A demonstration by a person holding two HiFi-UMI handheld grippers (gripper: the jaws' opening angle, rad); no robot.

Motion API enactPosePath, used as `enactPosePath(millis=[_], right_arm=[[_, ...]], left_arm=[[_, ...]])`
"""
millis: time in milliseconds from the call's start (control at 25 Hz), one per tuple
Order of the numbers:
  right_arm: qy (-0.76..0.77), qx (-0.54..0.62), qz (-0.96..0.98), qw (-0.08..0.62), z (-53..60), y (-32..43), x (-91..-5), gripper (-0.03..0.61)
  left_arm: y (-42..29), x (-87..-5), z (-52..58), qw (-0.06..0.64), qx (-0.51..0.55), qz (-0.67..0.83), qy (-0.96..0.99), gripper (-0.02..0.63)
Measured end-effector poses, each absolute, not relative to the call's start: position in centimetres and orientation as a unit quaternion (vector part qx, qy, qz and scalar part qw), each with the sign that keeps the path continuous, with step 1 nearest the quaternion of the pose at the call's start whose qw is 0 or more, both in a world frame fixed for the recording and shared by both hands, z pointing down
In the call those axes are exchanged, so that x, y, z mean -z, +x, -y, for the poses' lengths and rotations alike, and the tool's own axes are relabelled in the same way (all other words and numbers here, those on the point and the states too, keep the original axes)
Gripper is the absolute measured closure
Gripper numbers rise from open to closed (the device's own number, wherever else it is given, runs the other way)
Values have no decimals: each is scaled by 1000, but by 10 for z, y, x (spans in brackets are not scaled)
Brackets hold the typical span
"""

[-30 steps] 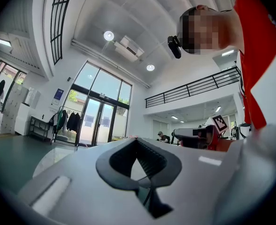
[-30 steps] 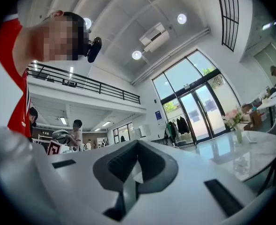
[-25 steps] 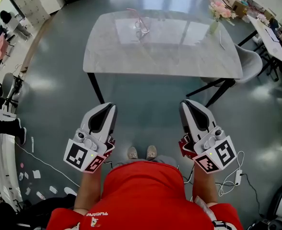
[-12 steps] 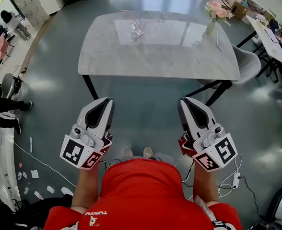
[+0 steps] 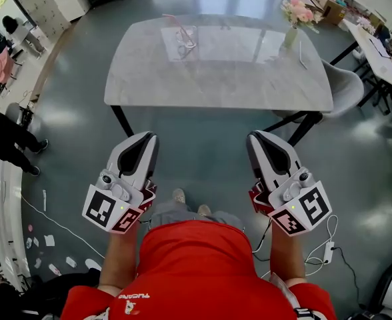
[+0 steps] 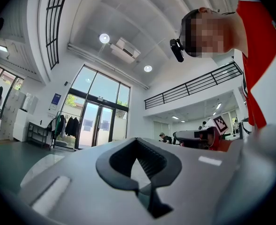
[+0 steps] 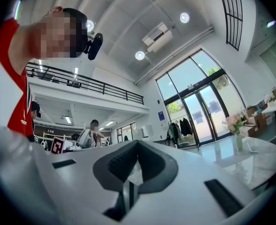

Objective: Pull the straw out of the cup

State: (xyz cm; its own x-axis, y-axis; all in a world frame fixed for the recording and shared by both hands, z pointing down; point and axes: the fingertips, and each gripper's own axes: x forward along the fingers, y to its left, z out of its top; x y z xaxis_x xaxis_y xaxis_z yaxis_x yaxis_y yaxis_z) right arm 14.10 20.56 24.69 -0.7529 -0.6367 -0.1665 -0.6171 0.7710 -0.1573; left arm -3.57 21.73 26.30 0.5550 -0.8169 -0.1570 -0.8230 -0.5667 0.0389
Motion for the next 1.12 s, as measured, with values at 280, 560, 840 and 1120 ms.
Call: enactPosePath(millis=[280, 560, 840, 1120], right_arm=[[-332, 48, -936, 102, -203, 140, -253, 577], [-340, 37, -935, 95, -188, 138, -253, 577], [-346, 33, -934, 84, -147, 128, -254, 577], [-346, 28, -935, 72, -90, 100, -254, 577]], left_arm=[[-35, -271, -215, 16, -78, -469, -880, 609], [-37, -269, -193, 24, -90, -459, -883, 609], [-46, -271, -147, 21, -98, -453, -886, 609], [-65, -275, -92, 11, -96, -449, -889, 609]])
